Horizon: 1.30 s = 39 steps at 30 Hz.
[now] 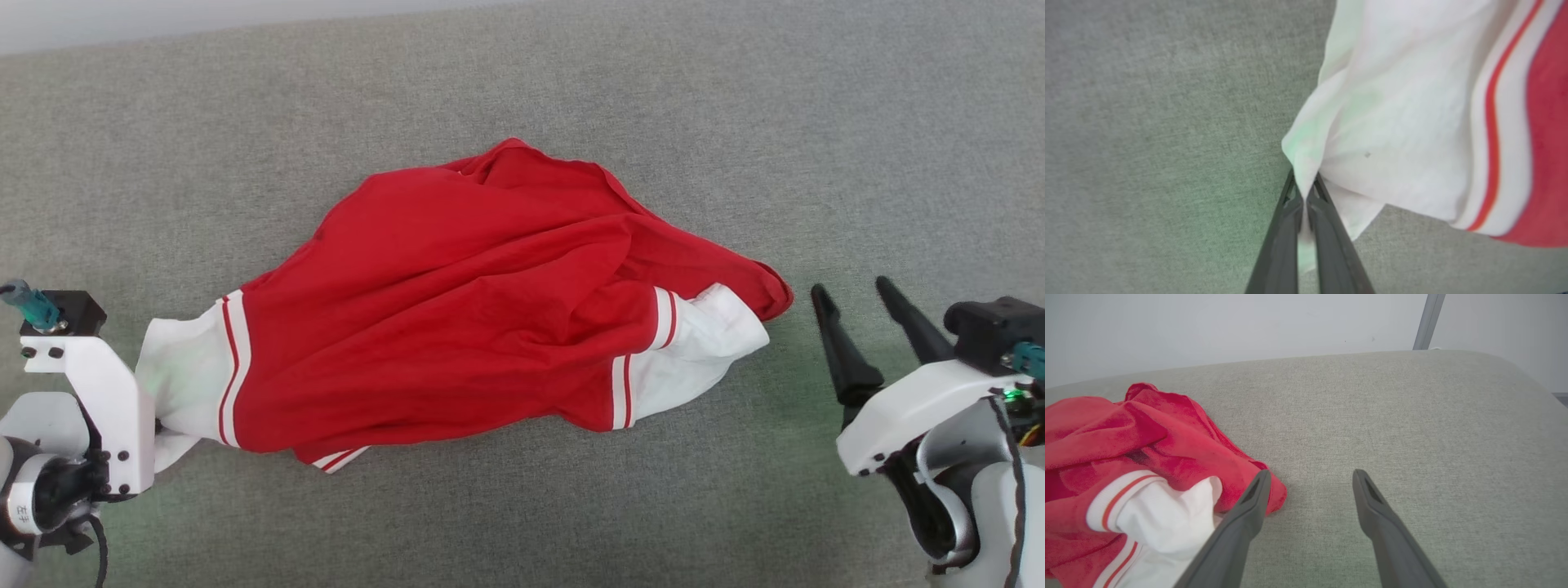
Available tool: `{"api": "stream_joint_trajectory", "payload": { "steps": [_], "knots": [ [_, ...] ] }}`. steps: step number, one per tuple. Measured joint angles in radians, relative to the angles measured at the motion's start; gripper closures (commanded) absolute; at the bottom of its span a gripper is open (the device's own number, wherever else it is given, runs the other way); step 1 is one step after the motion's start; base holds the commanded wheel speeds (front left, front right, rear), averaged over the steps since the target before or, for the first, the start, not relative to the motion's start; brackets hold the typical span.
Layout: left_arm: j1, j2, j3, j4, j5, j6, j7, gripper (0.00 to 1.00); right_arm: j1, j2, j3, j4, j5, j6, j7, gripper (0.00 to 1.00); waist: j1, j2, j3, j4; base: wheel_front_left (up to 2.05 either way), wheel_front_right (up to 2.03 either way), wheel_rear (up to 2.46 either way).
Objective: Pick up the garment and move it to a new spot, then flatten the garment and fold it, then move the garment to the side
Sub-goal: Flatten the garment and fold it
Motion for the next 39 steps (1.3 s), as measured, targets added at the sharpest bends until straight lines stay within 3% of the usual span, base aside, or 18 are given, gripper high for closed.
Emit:
{"api": "stream_joint_trajectory", "payload": {
  "steps": [1, 3, 13, 23, 24, 25, 26, 35, 36, 38, 39],
  "knots": [
    [0.005, 0.000, 0.000, -0.006, 0.001, -0.001, -0.010, 0.17, 0.002, -0.004, 0.012, -0.003, 0.013, 0.000, 0.012, 0.00, 0.0000, 0.0000, -0.001, 0.001, 0.00, 0.00, 0.00],
    [0.011, 0.000, 0.001, -0.014, 0.003, -0.001, -0.020, 0.02, 0.007, -0.017, 0.039, -0.012, 0.035, 0.000, 0.040, 0.00, 0.0001, 0.0000, -0.005, 0.004, 0.00, 0.00, 0.00],
    [-0.007, -0.002, -0.039, -0.041, 0.039, -0.024, -0.026, 0.00, 0.046, -0.091, 0.178, -0.071, 0.161, 0.000, 0.240, 0.00, 0.0000, 0.0000, -0.019, 0.037, 0.00, 0.00, 0.00],
    [-0.126, -0.046, -0.096, 0.051, 0.098, -0.065, -0.016, 0.00, 0.051, -0.130, 0.209, -0.104, 0.194, 0.000, 0.417, 0.00, 0.0000, 0.0000, 0.008, 0.069, 0.00, 0.00, 0.00],
    [-0.150, -0.068, -0.105, 0.075, 0.097, -0.079, -0.004, 0.62, 0.041, -0.137, 0.209, -0.101, 0.185, 0.000, 0.453, 0.00, 0.0000, 0.0000, 0.016, 0.076, 0.00, 0.00, 0.00],
    [-0.160, -0.074, -0.109, 0.084, 0.097, -0.086, 0.001, 0.87, 0.035, -0.143, 0.211, -0.098, 0.178, 0.000, 0.473, 0.00, 0.0000, 0.0000, 0.020, 0.080, 0.00, 0.00, 0.00],
    [-0.171, -0.083, -0.112, 0.094, 0.096, -0.091, 0.001, 1.00, 0.027, -0.147, 0.213, -0.094, 0.177, 0.000, 0.493, 0.00, 0.0001, 0.0000, 0.024, 0.084, 0.00, 0.00, 0.00],
    [-0.252, -0.151, -0.143, 0.158, 0.097, -0.137, -0.008, 1.00, -0.108, -0.184, 0.290, 0.005, 0.190, 0.000, 0.600, 0.00, 0.0000, 0.0000, 0.066, 0.128, 0.00, 0.00, 0.00],
    [-0.256, -0.156, -0.146, 0.165, 0.097, -0.143, -0.009, 1.00, -0.125, -0.188, 0.301, 0.021, 0.197, 0.000, 0.616, 0.39, 0.0000, 0.0001, 0.069, 0.133, 0.00, 0.00, 0.00],
    [-0.268, -0.166, -0.149, 0.182, 0.098, -0.146, -0.018, 1.00, -0.151, -0.199, 0.324, 0.046, 0.217, 0.000, 0.639, 1.00, 0.0000, 0.0001, 0.073, 0.143, 0.00, 0.00, 0.00],
    [-0.272, -0.170, -0.150, 0.189, 0.098, -0.150, -0.023, 1.00, -0.164, -0.209, 0.335, 0.057, 0.223, 0.000, 0.646, 1.00, 0.0000, 0.0001, 0.073, 0.147, 0.00, 0.00, 0.00]
  ]
}}
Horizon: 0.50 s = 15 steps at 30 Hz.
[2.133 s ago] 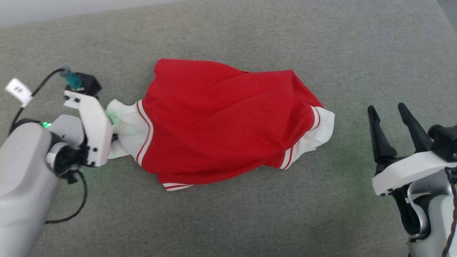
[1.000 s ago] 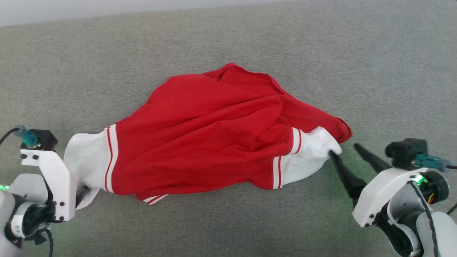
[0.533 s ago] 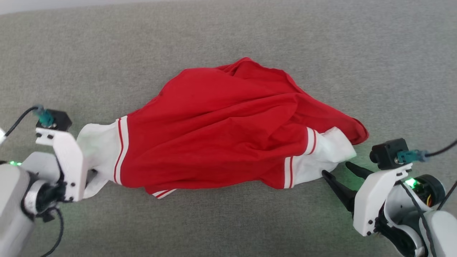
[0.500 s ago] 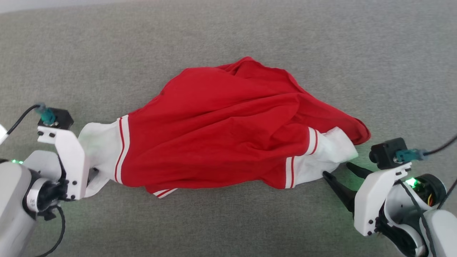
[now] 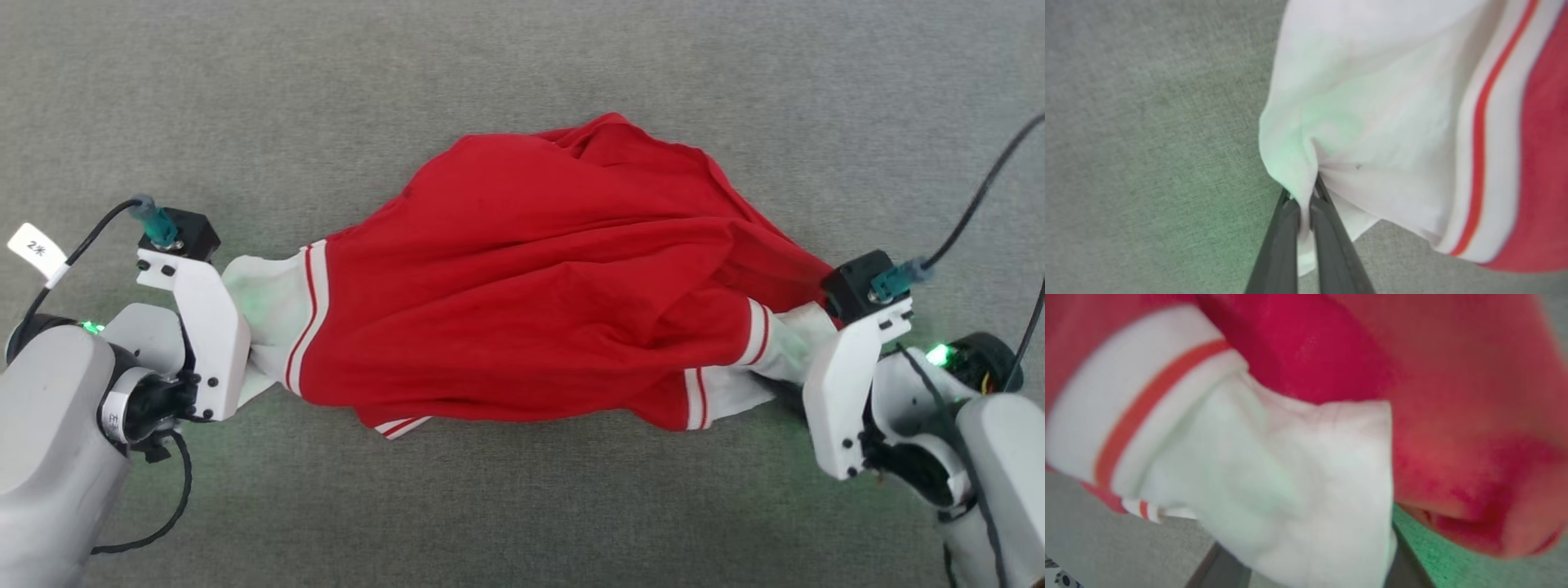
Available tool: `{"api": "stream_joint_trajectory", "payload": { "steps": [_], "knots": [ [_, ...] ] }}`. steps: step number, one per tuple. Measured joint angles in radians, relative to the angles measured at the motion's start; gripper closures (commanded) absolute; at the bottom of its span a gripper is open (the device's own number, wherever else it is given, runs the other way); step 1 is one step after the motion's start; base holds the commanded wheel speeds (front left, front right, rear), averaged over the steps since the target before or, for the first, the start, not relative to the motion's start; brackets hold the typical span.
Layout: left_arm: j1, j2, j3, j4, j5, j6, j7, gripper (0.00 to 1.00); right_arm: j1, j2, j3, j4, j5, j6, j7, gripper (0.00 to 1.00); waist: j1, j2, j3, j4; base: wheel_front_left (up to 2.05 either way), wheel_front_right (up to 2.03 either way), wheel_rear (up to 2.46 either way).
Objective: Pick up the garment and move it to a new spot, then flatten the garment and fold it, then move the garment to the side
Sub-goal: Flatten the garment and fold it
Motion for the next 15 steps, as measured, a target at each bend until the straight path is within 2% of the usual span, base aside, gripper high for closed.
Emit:
{"api": "stream_joint_trajectory", "payload": {
  "steps": [7, 15],
  "knots": [
    [-0.015, -0.012, -0.002, 0.017, -0.002, -0.015, -0.018, 1.00, -0.033, -0.032, -0.003, 0.014, 0.109, 0.000, 0.050, 1.00, 0.0000, -0.0001, -0.026, 0.014, 0.00, 0.00, 0.00],
    [-0.090, 0.026, 0.024, -0.101, -0.027, -0.019, 0.039, 1.00, -0.081, -0.067, -0.104, -0.131, 0.245, 0.000, 0.150, 1.00, 0.0000, -0.0001, -0.086, 0.011, 0.00, 0.00, 0.00]
  ]
}}
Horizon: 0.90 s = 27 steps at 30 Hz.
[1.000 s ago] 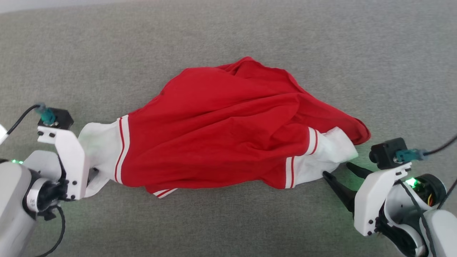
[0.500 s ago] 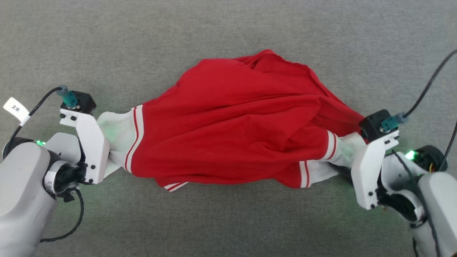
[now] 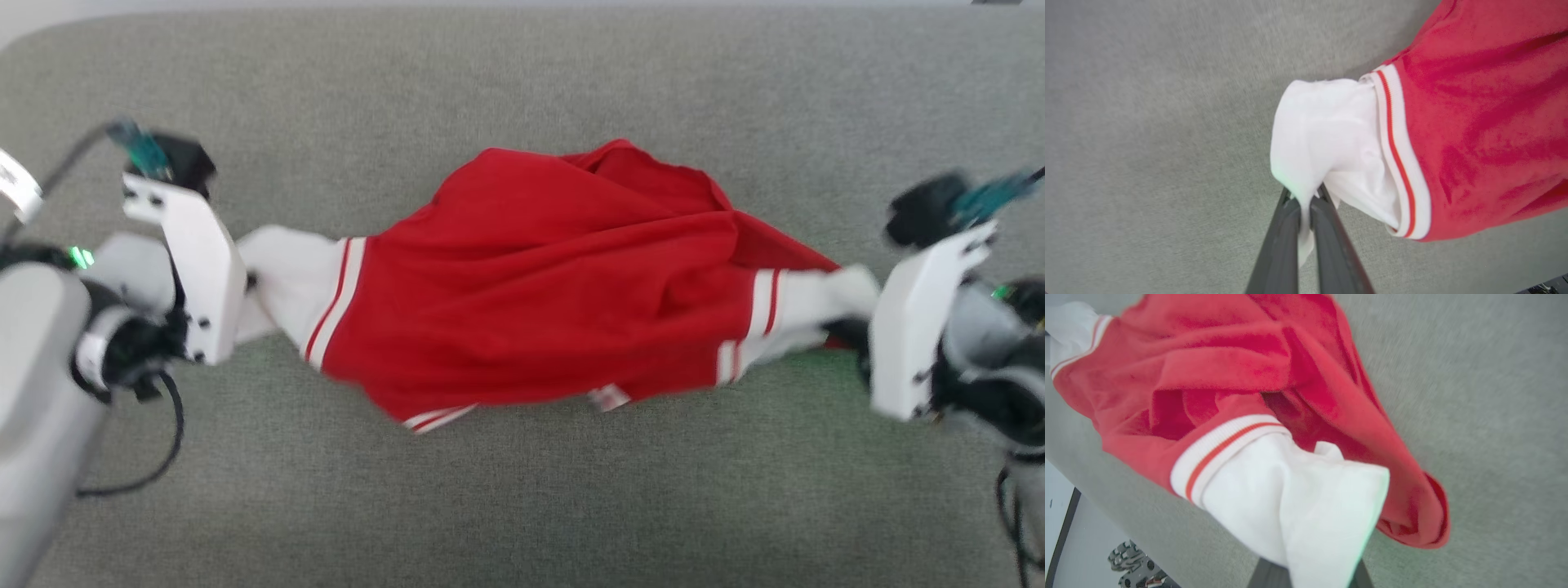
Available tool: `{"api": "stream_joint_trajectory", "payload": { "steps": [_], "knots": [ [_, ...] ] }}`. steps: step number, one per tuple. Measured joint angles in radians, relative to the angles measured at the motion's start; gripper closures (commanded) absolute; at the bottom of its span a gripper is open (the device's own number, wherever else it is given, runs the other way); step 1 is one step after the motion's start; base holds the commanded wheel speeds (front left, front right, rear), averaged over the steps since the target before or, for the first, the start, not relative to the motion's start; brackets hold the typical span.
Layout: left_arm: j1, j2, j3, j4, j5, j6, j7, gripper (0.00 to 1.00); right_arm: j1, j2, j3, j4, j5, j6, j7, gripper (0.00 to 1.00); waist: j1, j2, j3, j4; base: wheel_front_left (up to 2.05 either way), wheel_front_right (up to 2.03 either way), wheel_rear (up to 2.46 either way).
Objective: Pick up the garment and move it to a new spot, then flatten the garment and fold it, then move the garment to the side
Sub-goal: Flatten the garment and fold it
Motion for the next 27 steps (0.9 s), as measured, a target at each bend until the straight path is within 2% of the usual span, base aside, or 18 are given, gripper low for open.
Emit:
{"api": "stream_joint_trajectory", "payload": {
  "steps": [6, 15, 22, 27],
  "knots": [
    [-0.098, 0.020, 0.030, -0.083, -0.017, 0.011, 0.060, 1.00, -0.118, 0.005, -0.070, -0.047, 0.014, 0.000, 0.024, 1.00, 0.0000, 0.0000, -0.047, -0.009, 0.00, 0.00, 0.00],
    [-0.241, 0.008, 0.061, -0.096, -0.023, 0.013, 0.071, 1.00, -0.299, 0.093, -0.113, 0.007, 0.003, 0.000, 0.002, 1.00, 0.0000, 0.0000, -0.113, -0.029, 0.00, 0.00, 0.00],
    [-0.336, -0.034, 0.086, -0.033, -0.032, -0.008, 0.026, 1.00, -0.448, 0.152, -0.119, 0.100, -0.005, 0.000, -0.098, 1.00, 0.0000, 0.0000, -0.180, -0.046, 0.00, 0.00, 0.00],
    [-0.386, -0.053, 0.090, 0.020, -0.022, -0.018, -0.018, 1.00, -0.517, 0.168, -0.140, 0.197, -0.063, 0.000, -0.187, 1.00, 0.0000, 0.0000, -0.222, -0.051, 0.00, 0.00, 0.00]
  ]
}}
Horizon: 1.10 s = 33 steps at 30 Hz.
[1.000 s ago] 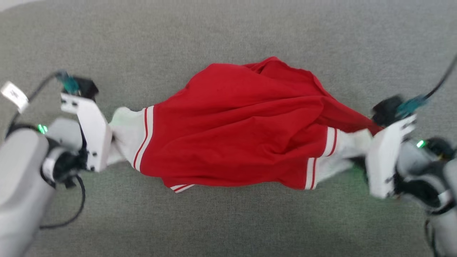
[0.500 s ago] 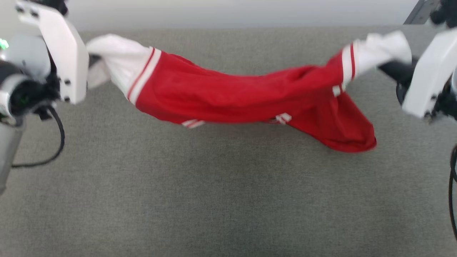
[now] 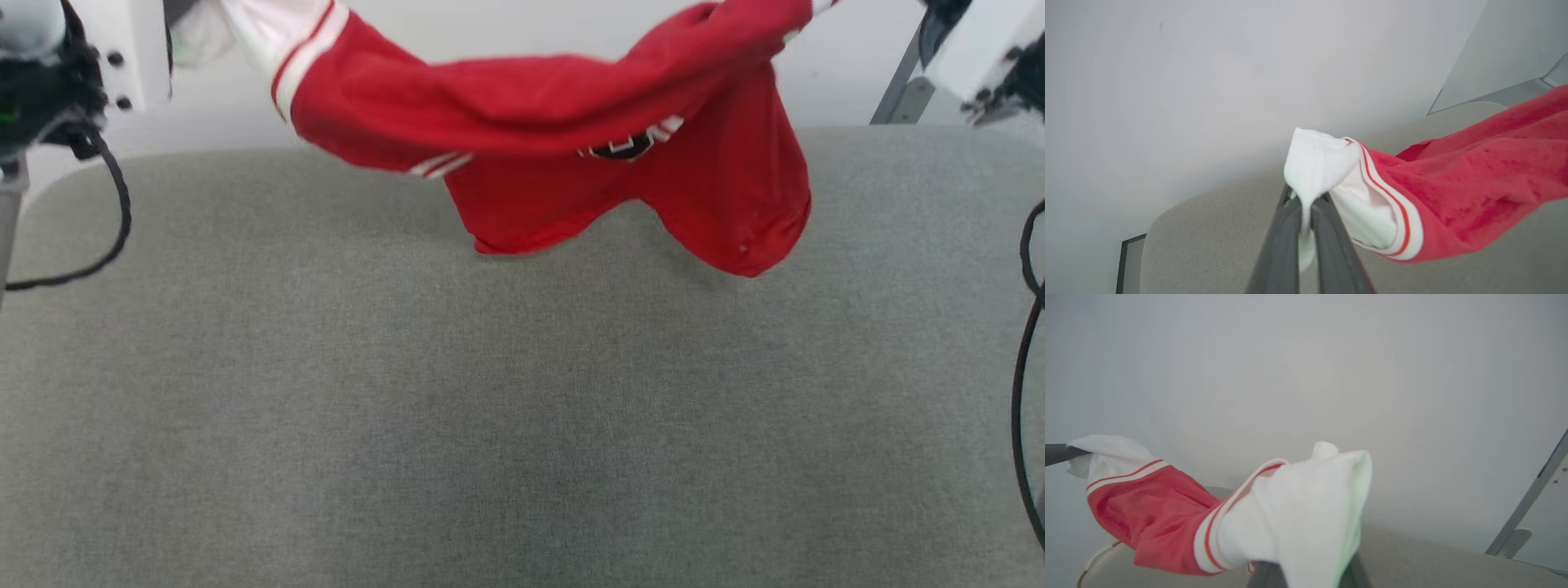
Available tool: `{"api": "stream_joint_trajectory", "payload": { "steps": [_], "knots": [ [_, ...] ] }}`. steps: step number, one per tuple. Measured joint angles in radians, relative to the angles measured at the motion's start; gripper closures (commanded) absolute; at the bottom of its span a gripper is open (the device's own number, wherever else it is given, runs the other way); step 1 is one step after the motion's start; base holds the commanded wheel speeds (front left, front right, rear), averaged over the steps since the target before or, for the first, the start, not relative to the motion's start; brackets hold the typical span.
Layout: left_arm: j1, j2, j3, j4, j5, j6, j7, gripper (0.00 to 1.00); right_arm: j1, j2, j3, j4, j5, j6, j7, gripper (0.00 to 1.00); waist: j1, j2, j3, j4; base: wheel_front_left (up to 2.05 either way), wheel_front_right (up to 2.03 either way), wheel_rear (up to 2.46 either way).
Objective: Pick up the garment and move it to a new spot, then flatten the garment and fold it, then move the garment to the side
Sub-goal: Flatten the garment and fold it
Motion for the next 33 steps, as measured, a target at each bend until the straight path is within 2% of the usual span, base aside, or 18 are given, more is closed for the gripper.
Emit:
{"api": "stream_joint_trajectory", "payload": {
  "steps": [9, 19, 27, 33],
  "knots": [
    [-0.065, -0.022, 0.001, 0.094, 0.026, 0.013, -0.045, 1.00, -0.077, 0.000, -0.001, 0.165, -0.129, 0.000, -0.158, 1.00, 0.0000, 0.0001, -0.033, 0.005, 0.00, 0.00, 0.00],
    [-0.098, -0.025, -0.002, 0.132, 0.034, 0.022, -0.060, 1.00, -0.126, 0.011, 0.005, 0.277, -0.174, 0.000, -0.217, 1.00, 0.0000, 0.0001, -0.023, 0.013, 0.00, 0.00, 0.00],
    [-0.157, -0.056, -0.010, 0.164, 0.068, 0.020, -0.126, 1.00, -0.220, 0.032, -0.004, 0.374, -0.252, 0.000, -0.326, 1.00, 0.0000, 0.0000, 0.042, 0.015, 0.00, 0.00, 0.00],
    [-0.256, -0.086, -0.016, 0.223, 0.131, 0.018, -0.255, 1.00, -0.342, 0.056, -0.003, 0.487, -0.344, 0.000, -0.476, 1.00, 0.0000, 0.0000, 0.135, 0.017, 0.00, 0.00, 0.00]
  ]
}}
